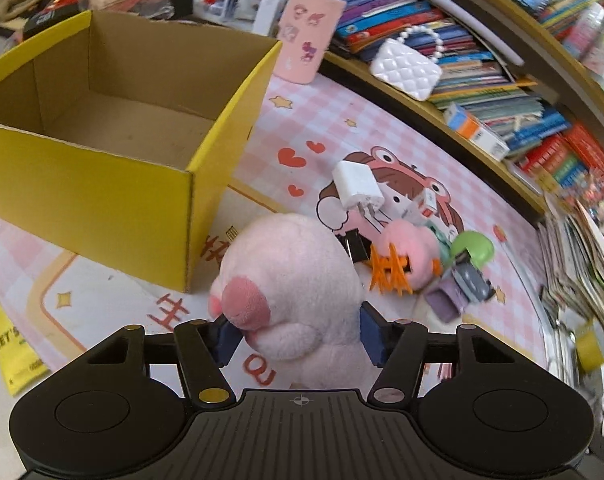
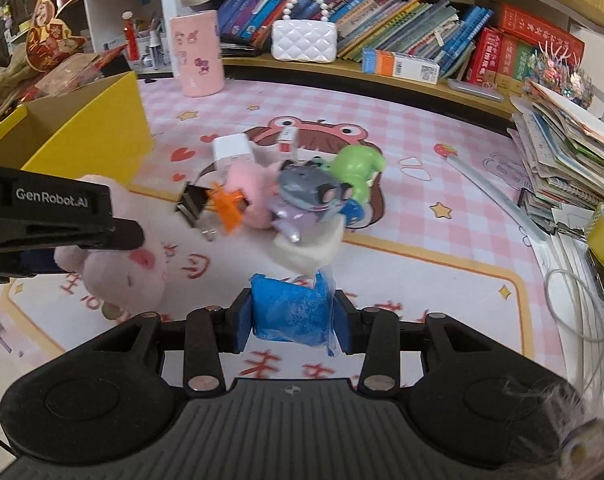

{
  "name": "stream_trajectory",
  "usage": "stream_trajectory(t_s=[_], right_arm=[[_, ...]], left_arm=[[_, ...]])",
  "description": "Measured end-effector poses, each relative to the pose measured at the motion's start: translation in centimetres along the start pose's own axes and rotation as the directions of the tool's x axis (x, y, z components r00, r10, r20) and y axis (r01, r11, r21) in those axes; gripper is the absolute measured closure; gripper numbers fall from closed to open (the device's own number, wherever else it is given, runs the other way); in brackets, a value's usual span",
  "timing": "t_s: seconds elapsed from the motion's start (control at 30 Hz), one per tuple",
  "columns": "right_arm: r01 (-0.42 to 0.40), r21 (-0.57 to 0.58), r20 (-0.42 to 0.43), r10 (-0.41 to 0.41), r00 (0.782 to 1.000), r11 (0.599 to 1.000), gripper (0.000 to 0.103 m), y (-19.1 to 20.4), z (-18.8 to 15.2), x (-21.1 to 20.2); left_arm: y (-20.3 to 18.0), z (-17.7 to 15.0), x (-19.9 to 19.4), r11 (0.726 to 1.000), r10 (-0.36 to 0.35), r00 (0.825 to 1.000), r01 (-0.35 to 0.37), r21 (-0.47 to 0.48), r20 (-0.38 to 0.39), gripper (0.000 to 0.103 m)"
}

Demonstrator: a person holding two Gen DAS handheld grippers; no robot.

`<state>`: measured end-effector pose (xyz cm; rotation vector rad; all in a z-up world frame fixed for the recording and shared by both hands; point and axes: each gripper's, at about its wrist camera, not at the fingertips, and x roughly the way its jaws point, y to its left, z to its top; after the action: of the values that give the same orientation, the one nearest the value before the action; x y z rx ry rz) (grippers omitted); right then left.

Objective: Organize objects
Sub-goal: 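Carry the blue packet and pink plush pig over the yellow box with both tools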

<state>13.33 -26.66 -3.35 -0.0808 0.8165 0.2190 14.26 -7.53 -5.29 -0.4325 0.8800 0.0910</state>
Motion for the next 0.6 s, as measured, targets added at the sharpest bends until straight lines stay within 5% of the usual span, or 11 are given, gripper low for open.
stream_trajectory(t_s=[0.6], right_arm=[[0.005,0.012,0.000,-0.005,1.000,1.000,0.065,12.1,-2.9,-4.1]], left_arm=[[10.7,-0.9,-7.1,0.999,-0.043,0.999,0.042,0.026,0.024,0.044]])
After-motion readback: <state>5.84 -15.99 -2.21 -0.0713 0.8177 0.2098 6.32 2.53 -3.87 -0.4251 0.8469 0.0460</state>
